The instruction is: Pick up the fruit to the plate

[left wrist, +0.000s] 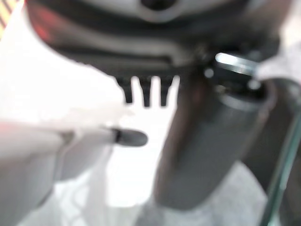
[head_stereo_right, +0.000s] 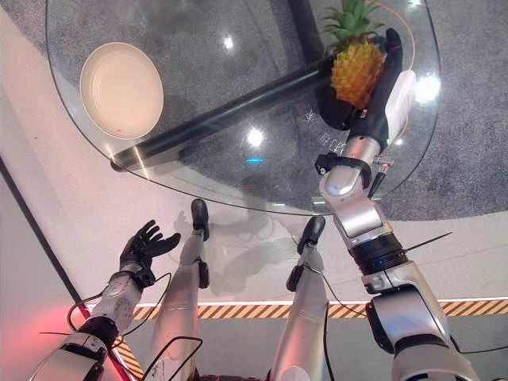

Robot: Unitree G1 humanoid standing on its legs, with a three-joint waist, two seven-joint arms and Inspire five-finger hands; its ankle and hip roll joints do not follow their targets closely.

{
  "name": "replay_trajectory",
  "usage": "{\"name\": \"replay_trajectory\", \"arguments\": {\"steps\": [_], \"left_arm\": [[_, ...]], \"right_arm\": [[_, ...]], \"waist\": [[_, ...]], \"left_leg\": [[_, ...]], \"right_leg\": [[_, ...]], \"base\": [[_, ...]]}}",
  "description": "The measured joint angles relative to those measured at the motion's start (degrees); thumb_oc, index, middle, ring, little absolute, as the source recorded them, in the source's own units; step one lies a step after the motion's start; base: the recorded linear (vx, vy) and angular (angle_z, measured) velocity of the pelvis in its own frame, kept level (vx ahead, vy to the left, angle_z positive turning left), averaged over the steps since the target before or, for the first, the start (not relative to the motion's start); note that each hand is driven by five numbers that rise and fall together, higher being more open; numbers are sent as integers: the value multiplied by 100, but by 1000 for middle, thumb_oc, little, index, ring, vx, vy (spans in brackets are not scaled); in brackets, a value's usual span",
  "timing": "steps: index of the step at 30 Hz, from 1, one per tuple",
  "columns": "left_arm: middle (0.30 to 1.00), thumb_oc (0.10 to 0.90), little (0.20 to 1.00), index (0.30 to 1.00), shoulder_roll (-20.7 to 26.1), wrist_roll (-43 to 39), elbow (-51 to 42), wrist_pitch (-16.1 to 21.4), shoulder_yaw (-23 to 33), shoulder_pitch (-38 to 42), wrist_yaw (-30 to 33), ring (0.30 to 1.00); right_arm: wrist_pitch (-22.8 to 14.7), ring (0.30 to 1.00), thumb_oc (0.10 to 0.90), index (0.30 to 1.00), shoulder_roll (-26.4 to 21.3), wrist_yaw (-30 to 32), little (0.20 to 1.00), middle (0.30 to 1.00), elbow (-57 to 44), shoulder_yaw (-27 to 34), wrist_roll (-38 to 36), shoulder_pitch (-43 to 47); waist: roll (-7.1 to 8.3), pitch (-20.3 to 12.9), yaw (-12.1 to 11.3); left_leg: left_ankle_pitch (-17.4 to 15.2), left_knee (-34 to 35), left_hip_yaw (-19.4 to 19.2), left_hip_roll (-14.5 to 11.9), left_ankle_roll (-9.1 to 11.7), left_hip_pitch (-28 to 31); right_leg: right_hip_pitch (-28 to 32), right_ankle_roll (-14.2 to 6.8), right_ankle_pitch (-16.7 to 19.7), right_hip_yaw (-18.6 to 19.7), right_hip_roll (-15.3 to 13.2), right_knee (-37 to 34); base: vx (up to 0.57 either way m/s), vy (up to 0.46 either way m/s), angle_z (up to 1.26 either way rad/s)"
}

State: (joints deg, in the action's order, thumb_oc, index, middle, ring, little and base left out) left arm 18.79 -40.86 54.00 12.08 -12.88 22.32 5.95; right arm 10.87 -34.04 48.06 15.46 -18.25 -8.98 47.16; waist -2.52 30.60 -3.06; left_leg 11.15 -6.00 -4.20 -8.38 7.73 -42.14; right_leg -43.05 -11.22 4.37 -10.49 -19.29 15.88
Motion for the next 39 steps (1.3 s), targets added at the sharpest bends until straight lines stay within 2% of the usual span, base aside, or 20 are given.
{"name": "replay_trajectory", "arguments": {"steps": [27,39], "left_arm": [[900,800,900,900,-4,-2,-3,-2,-78,2,0,900],[900,800,900,900,-5,-3,-1,-2,-185,4,0,900]], "right_arm": [[430,900,800,900,-39,-4,900,900,620,-98,-250,421],[452,900,800,900,-52,-11,900,900,906,-99,-376,578]], "waist": [[-25,-7,-11],[-25,-7,-19]], "left_leg": [[12,0,9,8,-10,1],[12,0,11,11,-10,-1]], "right_leg": [[6,-1,0,-10,-9,11],[7,-3,-2,-13,-13,11]], "base": [[0,0,0],[0,0,0]]}}
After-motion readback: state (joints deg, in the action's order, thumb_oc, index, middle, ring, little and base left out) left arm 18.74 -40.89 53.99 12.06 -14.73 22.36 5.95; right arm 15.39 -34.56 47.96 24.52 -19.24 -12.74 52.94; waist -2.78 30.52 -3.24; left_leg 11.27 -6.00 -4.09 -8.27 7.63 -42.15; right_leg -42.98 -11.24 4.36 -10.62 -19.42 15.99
